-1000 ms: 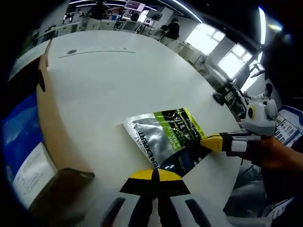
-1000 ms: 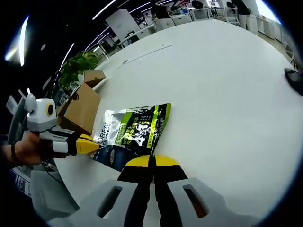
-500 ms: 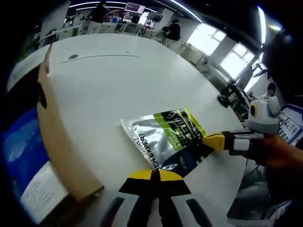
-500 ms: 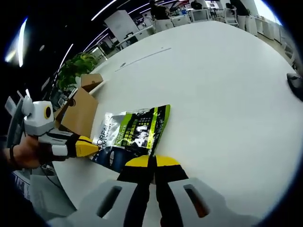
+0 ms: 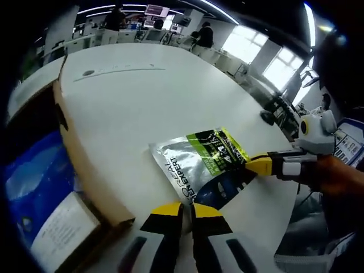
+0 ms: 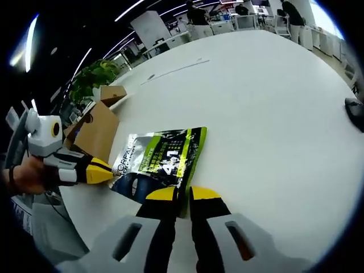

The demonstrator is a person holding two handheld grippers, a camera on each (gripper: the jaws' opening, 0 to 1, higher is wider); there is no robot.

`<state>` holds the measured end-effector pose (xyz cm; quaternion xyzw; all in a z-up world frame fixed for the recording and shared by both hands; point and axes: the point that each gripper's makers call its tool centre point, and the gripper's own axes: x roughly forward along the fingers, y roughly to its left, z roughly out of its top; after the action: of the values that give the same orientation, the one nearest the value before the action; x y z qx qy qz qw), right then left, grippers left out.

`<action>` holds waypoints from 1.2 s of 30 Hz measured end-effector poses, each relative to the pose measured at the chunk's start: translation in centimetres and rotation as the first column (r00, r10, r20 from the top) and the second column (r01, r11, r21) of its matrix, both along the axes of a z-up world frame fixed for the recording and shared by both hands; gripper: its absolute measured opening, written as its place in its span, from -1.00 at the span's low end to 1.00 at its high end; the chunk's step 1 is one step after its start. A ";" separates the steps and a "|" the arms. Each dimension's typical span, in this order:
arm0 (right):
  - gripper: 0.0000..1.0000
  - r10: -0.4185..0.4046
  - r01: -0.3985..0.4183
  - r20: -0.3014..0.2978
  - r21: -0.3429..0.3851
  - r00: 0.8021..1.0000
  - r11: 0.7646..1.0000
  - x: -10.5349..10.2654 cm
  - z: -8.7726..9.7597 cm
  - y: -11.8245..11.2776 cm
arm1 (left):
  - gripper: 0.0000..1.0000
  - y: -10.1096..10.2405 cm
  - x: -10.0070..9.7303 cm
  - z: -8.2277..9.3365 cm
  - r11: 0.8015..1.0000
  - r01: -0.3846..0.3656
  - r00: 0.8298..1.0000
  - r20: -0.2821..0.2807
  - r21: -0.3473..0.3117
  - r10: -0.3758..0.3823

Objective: Operate the shoe box by opening the lid, removing the specified soft item, and placing it in the target area until the item is outside and the box remains undamaged.

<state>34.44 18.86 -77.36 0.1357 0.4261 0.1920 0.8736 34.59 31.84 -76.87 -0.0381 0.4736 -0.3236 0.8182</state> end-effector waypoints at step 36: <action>-0.27 0.082 -0.083 0.156 0.001 0.984 0.997 -2.1 6.5 3.3 | -0.25 3.3 -2.7 9.6 0.990 0.117 0.960 0.263 -0.081 -0.092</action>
<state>32.30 22.21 -70.88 0.1058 0.3612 0.2396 0.8950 31.91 35.11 -67.26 -0.0097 0.3481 -0.3910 0.8520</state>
